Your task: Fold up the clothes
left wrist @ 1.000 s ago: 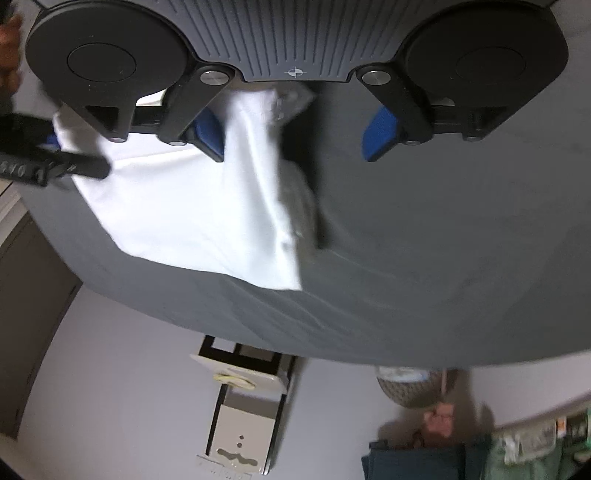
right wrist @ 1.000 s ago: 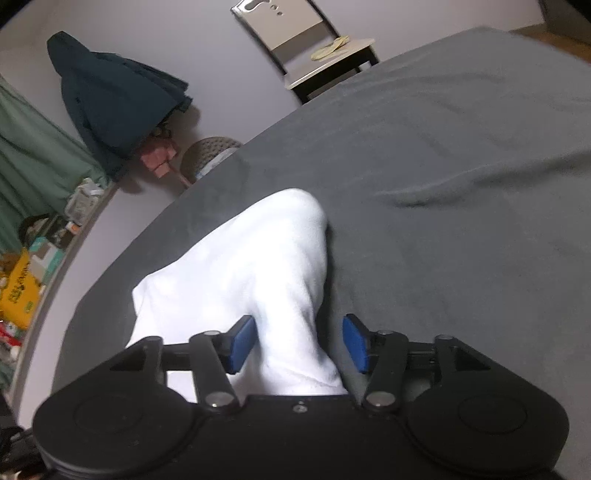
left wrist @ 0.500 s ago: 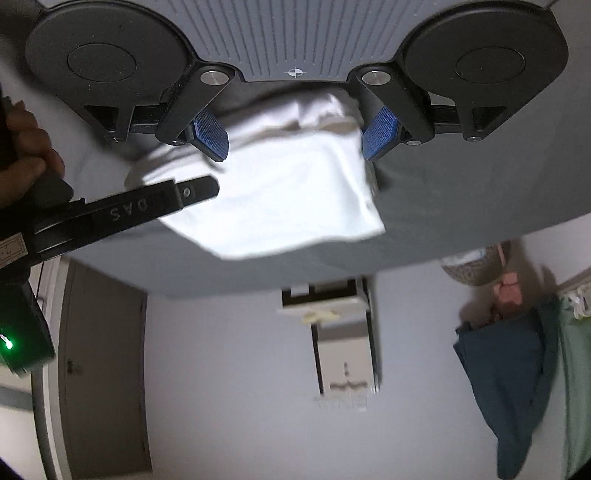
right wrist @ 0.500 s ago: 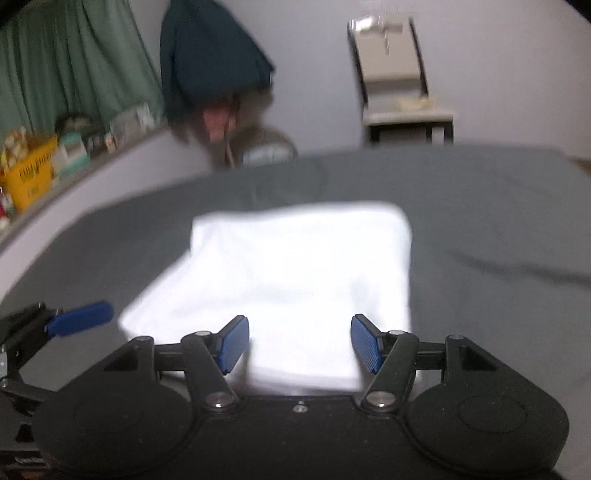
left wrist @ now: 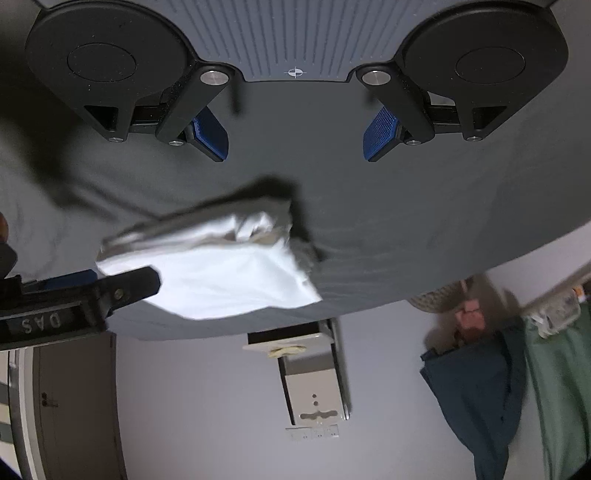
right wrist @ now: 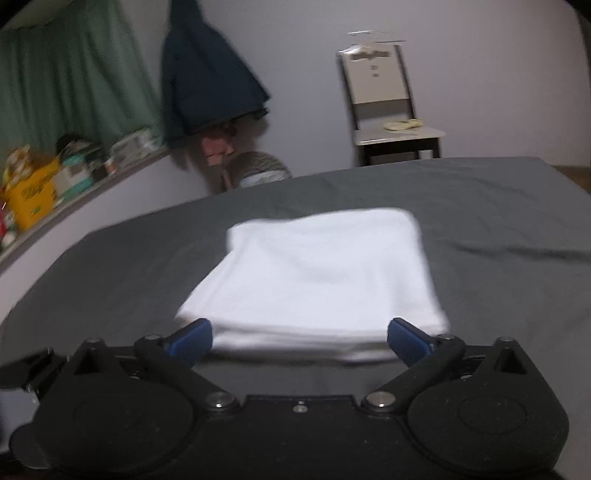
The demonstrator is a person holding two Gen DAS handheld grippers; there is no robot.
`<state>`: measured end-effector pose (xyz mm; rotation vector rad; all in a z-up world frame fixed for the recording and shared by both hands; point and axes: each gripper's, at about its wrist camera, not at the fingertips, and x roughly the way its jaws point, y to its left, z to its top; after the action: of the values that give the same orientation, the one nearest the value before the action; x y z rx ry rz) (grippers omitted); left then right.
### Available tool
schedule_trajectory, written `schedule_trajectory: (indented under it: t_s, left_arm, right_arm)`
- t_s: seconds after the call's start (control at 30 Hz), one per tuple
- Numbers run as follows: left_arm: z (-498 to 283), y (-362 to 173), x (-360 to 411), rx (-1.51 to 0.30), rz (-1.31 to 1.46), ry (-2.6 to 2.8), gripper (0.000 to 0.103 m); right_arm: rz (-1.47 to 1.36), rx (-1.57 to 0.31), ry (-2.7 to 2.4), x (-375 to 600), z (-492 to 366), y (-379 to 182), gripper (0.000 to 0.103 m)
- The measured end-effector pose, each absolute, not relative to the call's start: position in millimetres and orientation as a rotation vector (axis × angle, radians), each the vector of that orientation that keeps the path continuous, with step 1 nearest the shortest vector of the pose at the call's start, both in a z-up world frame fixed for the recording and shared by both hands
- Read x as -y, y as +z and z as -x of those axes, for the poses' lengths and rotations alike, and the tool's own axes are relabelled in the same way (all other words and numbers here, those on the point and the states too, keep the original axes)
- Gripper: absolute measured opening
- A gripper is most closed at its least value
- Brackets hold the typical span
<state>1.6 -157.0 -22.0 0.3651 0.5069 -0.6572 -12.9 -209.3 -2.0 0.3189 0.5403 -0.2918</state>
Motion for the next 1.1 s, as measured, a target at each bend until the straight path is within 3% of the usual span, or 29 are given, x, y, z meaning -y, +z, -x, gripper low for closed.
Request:
schedule_trajectory:
  t_s: [0.13,0.2,0.47,0.53,1.1]
  left_arm:
    - [7.9,-30.7,140.5,-0.526,-0.368,-0.64,0.082]
    - [6.1,-37.7,136.4,-0.531,-0.323,-0.629,0.09]
    - [-15.0,-59.0,152.2,-0.579,-0.267,-0.632,0.091]
    - [-23.3,-61.0,158.5,-0.592,-0.25,-0.633,0.103]
    - [-54.0,-76.1,187.5,-0.614,-0.199,-0.61,0.103]
  right_arm:
    - [-0.221,-0.532,-0.344,177.2,20.2,-17.1,0.103]
    - [-0.149,-0.531,-0.38,167.4,23.7,-25.1,0.103]
    - [-0.157,-0.572,-0.525,173.8,42.0,-47.7,0.103]
    - [-0.163,-0.582,-0.529,177.0,41.2,-52.9,0.103]
    - [-0.205,-0.621,-0.578,182.5,22.5,-65.8,0.103]
